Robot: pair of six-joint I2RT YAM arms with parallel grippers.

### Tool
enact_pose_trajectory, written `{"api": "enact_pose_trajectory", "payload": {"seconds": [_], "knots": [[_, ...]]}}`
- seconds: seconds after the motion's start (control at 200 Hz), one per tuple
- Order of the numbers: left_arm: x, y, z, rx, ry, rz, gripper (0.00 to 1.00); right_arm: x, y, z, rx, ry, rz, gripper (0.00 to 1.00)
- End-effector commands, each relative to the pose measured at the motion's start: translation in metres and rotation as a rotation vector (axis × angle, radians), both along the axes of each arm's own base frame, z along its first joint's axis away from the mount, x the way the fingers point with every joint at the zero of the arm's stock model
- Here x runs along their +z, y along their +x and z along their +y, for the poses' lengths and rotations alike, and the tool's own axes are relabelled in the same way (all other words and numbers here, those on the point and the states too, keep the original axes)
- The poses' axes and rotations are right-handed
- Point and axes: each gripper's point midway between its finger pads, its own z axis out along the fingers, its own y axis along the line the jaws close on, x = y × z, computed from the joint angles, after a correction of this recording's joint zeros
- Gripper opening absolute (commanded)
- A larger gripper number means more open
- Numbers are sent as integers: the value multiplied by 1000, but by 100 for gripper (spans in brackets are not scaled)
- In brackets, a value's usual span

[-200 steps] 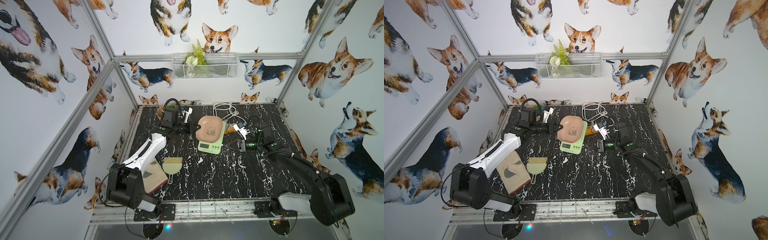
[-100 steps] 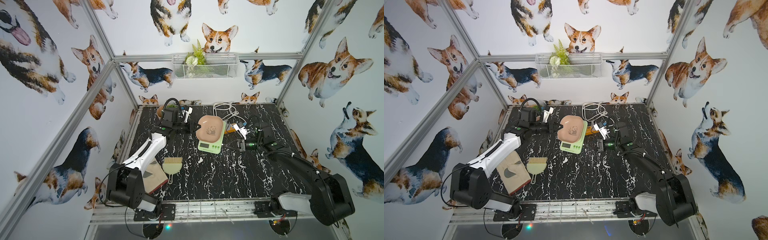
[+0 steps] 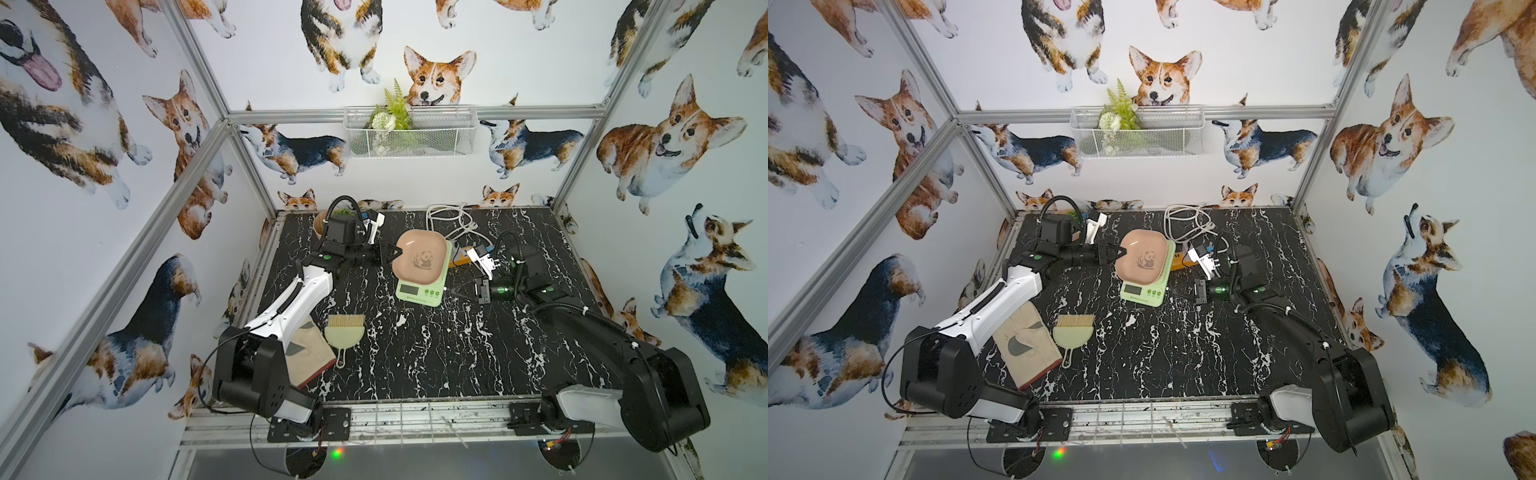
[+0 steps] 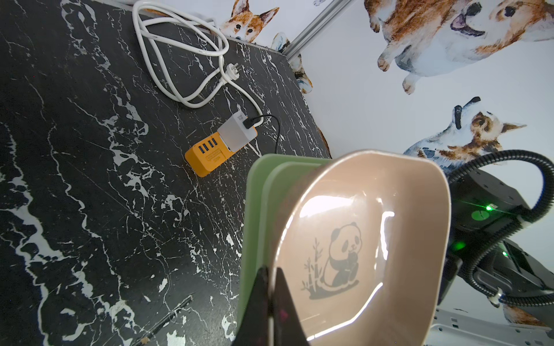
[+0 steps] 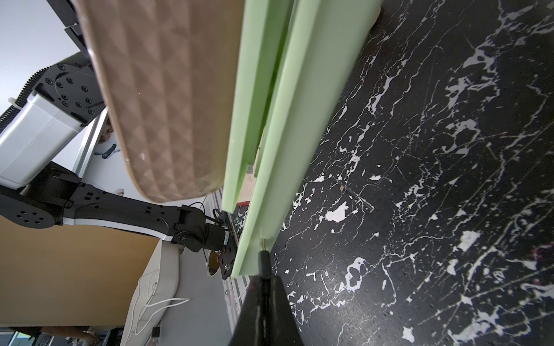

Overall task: Charge the electronic scale
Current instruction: Insert the charging cable into the electronic scale.

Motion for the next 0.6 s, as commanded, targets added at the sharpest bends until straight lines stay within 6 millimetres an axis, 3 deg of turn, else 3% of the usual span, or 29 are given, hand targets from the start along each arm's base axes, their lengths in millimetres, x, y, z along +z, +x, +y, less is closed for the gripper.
{"api": "enact_pose_trajectory", "payload": {"seconds": [0.0,0.595], "knots": [[23,-3,-10,-47,-85,-40,0,3,5,1,-14,8,-11,0],[30,-8,-15,-50,-41,-105,0,-7,12,1,-43,-24,68,0]]}}
